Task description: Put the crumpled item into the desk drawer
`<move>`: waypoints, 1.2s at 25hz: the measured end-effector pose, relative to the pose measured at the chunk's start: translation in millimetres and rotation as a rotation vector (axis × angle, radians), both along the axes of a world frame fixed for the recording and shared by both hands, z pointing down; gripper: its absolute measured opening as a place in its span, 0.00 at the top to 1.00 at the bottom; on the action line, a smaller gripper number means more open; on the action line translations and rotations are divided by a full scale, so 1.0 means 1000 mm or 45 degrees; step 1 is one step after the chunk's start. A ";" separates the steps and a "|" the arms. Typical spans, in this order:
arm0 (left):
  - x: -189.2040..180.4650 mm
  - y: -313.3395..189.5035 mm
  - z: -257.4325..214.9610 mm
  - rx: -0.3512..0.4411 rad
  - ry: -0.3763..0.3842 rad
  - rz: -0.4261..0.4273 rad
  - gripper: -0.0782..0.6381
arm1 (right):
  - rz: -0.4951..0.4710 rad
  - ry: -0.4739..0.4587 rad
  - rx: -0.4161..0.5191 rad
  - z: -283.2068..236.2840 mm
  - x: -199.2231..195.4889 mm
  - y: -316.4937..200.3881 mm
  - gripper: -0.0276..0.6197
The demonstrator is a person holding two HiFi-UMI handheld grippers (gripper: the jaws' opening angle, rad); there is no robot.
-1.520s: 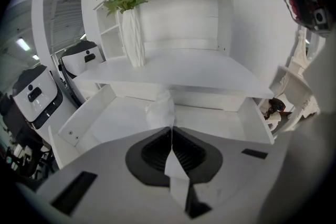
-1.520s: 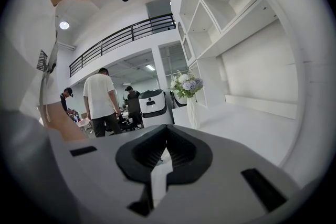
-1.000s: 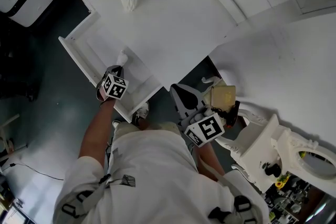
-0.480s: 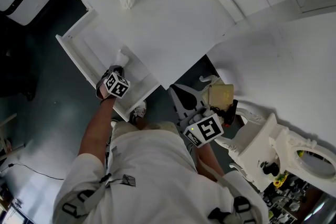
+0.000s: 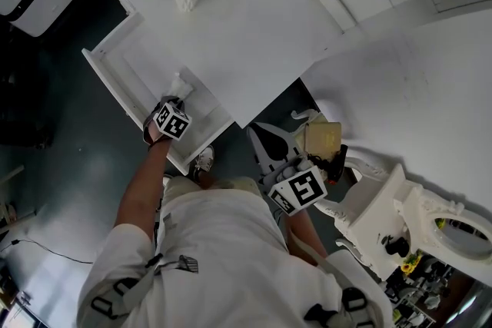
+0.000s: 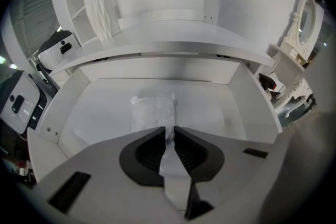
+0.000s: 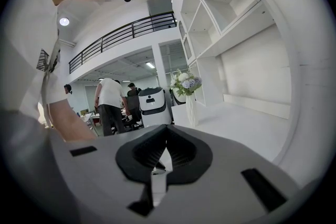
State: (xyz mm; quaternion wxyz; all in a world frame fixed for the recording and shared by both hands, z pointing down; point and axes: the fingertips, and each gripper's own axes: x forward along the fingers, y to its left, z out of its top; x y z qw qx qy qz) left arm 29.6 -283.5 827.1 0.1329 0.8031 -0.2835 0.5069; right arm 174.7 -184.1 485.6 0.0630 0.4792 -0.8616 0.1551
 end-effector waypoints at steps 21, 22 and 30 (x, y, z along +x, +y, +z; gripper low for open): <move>-0.028 0.023 -0.083 0.107 0.274 -0.213 0.60 | -0.152 -0.022 0.116 -0.032 -0.057 0.033 0.94; -0.032 0.025 -0.089 0.117 0.283 -0.231 0.60 | -0.165 -0.024 0.123 -0.034 -0.061 0.036 0.94; -0.086 0.046 -0.142 0.240 0.378 -0.395 0.60 | -0.240 -0.052 0.170 -0.054 -0.103 0.052 0.94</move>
